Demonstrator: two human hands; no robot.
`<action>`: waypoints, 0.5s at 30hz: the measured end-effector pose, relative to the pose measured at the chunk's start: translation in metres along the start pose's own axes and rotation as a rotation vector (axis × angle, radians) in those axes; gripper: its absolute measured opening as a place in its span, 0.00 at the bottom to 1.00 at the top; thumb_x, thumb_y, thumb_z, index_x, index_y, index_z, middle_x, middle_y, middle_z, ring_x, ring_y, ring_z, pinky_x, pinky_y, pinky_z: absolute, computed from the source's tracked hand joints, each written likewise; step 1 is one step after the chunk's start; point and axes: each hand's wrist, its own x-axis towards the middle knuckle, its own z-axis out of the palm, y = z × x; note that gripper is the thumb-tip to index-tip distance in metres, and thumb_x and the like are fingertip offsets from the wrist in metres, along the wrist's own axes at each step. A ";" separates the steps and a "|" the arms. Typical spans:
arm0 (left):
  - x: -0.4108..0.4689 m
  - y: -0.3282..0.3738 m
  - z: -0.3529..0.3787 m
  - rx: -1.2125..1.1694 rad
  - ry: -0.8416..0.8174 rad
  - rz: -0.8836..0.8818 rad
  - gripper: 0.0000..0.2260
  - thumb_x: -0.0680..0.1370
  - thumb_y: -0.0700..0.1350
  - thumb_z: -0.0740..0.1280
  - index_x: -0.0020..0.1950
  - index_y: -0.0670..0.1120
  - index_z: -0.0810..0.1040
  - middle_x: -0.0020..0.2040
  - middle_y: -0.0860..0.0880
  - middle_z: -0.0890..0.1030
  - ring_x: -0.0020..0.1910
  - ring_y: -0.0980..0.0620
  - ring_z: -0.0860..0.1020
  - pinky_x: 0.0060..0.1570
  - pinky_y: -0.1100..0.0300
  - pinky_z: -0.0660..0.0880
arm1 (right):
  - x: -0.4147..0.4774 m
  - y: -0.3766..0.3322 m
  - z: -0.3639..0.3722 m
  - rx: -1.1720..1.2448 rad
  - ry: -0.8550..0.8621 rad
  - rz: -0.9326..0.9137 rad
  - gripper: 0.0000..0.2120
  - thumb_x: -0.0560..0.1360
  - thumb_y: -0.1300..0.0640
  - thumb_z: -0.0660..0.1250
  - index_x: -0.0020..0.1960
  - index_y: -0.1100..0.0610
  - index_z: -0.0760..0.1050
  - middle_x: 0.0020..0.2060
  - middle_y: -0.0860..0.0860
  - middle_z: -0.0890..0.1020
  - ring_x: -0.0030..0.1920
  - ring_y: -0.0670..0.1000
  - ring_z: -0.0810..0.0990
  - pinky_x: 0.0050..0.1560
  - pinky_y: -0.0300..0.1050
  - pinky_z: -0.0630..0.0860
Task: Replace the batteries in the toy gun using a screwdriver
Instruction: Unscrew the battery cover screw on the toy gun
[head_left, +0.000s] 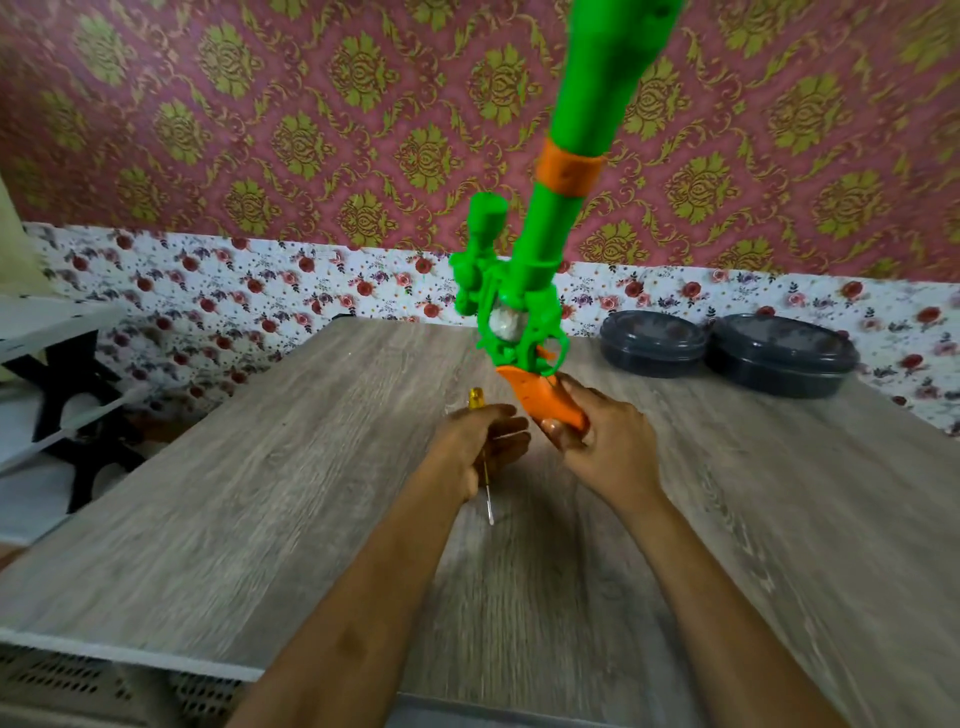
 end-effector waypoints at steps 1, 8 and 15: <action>0.000 0.003 -0.002 -0.002 0.011 0.015 0.09 0.81 0.37 0.57 0.43 0.41 0.74 0.30 0.46 0.81 0.26 0.52 0.80 0.24 0.65 0.77 | 0.000 0.002 -0.001 0.044 -0.015 0.055 0.27 0.69 0.54 0.70 0.67 0.55 0.71 0.55 0.57 0.82 0.52 0.61 0.80 0.52 0.51 0.75; -0.016 0.004 0.002 0.029 0.063 0.092 0.08 0.79 0.43 0.59 0.40 0.46 0.72 0.25 0.51 0.71 0.16 0.58 0.66 0.17 0.73 0.59 | -0.024 0.024 -0.012 0.553 -0.154 0.322 0.20 0.70 0.69 0.69 0.62 0.66 0.74 0.56 0.56 0.80 0.51 0.46 0.78 0.55 0.42 0.73; -0.056 -0.019 -0.012 0.230 0.042 0.758 0.10 0.81 0.40 0.56 0.53 0.51 0.75 0.37 0.48 0.71 0.36 0.54 0.71 0.37 0.64 0.71 | -0.053 0.007 -0.016 0.918 -0.199 0.428 0.16 0.74 0.68 0.65 0.58 0.53 0.74 0.46 0.49 0.80 0.34 0.32 0.76 0.44 0.34 0.76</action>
